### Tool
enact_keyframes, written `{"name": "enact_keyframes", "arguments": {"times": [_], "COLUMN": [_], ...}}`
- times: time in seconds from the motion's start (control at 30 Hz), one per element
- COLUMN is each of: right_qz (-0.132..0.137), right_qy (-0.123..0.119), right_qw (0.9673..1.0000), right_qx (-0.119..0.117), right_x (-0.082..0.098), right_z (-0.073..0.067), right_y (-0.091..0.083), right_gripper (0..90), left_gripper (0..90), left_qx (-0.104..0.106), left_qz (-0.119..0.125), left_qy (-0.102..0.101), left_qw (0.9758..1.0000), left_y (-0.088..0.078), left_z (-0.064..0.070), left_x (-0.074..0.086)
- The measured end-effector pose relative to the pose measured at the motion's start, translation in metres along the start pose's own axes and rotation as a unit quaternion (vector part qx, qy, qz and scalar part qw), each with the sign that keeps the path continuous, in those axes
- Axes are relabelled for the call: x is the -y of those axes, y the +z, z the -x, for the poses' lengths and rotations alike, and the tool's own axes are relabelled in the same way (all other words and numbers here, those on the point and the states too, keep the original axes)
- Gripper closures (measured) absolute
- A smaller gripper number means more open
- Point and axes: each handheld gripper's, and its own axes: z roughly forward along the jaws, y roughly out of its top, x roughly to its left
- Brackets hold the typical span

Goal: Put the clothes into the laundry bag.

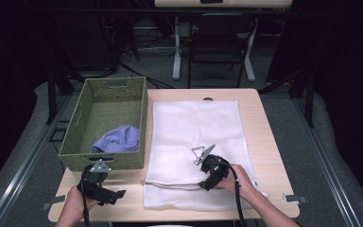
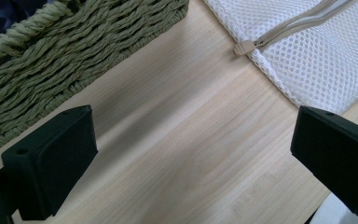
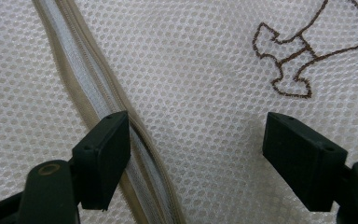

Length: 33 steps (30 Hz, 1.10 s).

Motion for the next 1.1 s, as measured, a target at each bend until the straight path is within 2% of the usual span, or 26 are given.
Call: {"name": "enact_keyframes", "arguments": {"times": [0.1, 0.43, 0.63, 0.97, 1.0, 1.1], "right_qz": [-0.01, -0.009, 0.001, 0.012, 0.017, 0.018], "right_qy": [0.008, 0.016, 0.025, 0.031, 0.041, 0.041], "right_qw": [0.9999, 0.9998, 0.9997, 0.9994, 0.999, 0.9989], "right_qx": [-0.003, 0.0, 0.001, 0.005, 0.009, 0.01], "right_x": [0.0005, 0.0015, 0.004, 0.006, 0.0067, 0.0069], "right_z": [0.0009, 0.0028, 0.0063, 0.0076, 0.0085, 0.0094], "right_y": [0.0034, 0.004, 0.0015, 0.0005, 0.0001, -0.0005], "right_gripper": [17.2, 20.5, 28.6, 34.8, 38.0, 40.9], "left_gripper": [0.1, 0.1, 0.1, 0.1, 0.1, 0.1], "left_qx": [-0.001, -0.001, 0.0, -0.002, -0.002, -0.003], "left_qz": [0.001, 0.002, -0.001, -0.001, -0.002, -0.001], "left_qy": [0.001, 0.001, 0.003, 0.003, 0.003, 0.003], "left_qw": [1.0, 1.0, 1.0, 1.0, 1.0, 1.0], "left_y": [-0.0008, -0.0012, -0.0006, -0.0011, -0.0011, -0.0012], "left_z": [0.0004, 0.0006, 0.0004, 0.0009, 0.0009, 0.0009], "left_x": [0.0005, 0.0009, 0.0005, 0.0008, 0.0007, 0.0007]}}
